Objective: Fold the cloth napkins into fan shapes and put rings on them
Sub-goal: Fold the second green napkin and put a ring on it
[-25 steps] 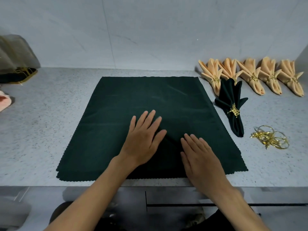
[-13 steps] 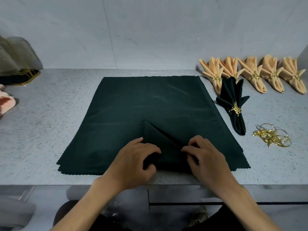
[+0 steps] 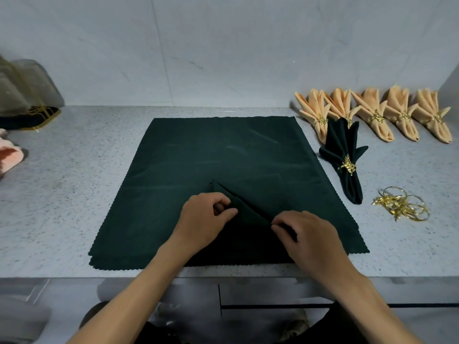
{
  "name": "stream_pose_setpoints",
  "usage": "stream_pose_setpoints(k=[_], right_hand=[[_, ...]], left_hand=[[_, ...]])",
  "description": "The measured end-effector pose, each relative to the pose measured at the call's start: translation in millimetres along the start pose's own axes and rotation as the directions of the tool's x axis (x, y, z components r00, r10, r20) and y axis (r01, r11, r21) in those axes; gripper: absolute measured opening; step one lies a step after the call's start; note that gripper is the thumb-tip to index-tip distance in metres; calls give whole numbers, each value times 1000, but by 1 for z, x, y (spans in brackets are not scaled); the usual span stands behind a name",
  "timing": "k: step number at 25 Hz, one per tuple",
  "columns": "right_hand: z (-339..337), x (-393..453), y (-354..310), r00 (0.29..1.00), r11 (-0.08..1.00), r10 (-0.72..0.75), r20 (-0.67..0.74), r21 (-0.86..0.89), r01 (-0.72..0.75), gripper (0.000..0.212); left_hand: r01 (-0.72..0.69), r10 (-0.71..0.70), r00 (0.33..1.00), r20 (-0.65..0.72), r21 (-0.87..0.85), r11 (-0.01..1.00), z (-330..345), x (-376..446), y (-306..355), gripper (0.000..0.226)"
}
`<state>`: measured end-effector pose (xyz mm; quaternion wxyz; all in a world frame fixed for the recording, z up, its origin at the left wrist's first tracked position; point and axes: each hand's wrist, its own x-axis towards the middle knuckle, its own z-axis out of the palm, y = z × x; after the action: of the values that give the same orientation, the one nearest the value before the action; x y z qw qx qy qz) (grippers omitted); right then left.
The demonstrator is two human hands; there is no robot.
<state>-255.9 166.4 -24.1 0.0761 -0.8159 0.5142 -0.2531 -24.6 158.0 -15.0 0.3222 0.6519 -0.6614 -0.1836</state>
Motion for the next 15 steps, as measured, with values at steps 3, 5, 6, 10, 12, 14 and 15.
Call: stream_pose_setpoints(k=[3,5,6,10,12,14,15], right_hand=[[5,0,-3,999,998,-23,-34,-65,21,9],[9,-2,-5,997,996,-23,-74,-89,16,12],[11,-3,-6,996,995,-30,-84,-102,22,12],[9,-12,-2,982,968,-162,-96,-206,140,7],[6,-12,-3,966,893,-256,-48,-395,217,14],[7,-8,-7,954,816,-301,1,-517,258,14],[8,-5,-10,952,805,-306,-2,-535,258,11]], left_hand=[[18,-18,1000,-22,13,1000,2,0,2,15],[6,-6,999,-44,0,1000,5,-1,2,13],[-15,14,998,-64,-1,1000,5,-2,2,14],[-216,275,957,-94,405,888,17,-8,8,12],[-216,284,957,-64,500,839,23,-13,15,14],[-179,225,974,-40,475,862,28,-18,18,15],[-166,196,981,-15,470,867,28,-20,19,18]])
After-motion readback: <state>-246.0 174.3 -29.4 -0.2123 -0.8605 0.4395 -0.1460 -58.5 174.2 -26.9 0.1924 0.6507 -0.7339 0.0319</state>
